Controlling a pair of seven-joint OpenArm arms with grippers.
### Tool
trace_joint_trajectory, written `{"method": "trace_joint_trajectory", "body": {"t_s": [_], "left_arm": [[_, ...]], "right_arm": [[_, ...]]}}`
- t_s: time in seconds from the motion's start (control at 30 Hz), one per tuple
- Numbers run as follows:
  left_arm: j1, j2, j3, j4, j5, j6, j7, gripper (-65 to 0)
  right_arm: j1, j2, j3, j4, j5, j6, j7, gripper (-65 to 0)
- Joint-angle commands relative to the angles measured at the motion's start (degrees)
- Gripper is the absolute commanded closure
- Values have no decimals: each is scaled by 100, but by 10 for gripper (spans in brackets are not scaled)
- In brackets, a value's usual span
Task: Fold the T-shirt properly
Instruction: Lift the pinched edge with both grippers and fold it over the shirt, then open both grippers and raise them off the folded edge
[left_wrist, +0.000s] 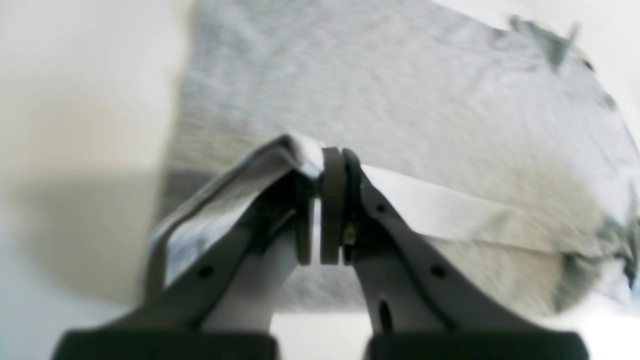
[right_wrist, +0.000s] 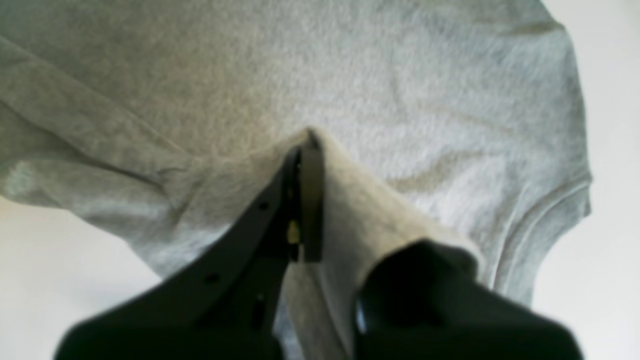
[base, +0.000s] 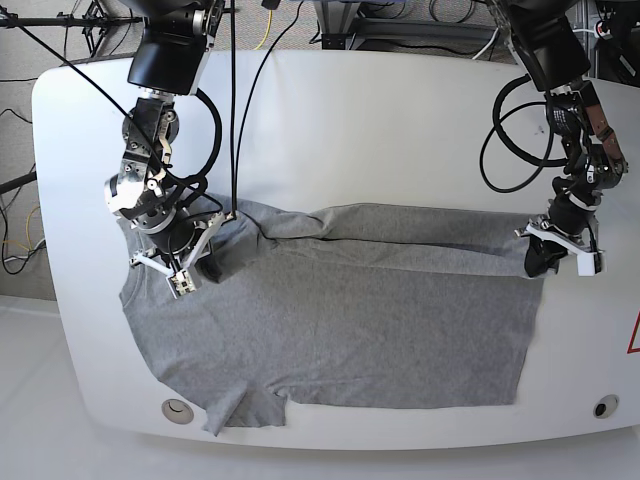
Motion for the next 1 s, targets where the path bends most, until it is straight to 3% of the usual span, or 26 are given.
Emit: {"method": "trace_joint_trajectory", "body": {"t_s": [0.0, 0.23, 0.7, 0.77, 0.87, 0.97], "left_arm": [[-138, -194, -15, -57, -125, -33, -449, 0], [-164, -361, -15, -303, -125, -33, -554, 0], [-164, -431, 249, -303, -125, -24, -932, -1], [-156, -431, 328, -303, -125, -24, -1011, -10], [-138, -431, 363, -303, -125, -15, -1073, -83], [-138, -431, 363, -303, -125, -15, -1073, -228]], "right_arm": [[140, 54, 17, -100, -135, -41, 411, 0], [131, 159, 44, -460, -355, -41, 824, 0], [316, 317, 26, -768, -355, -85, 921, -4], [342, 317, 26, -812, -355, -85, 921, -42], [351, 317, 44, -838, -355, -94, 921, -197], [342, 317, 61, -838, -355, -103, 921, -412]]}}
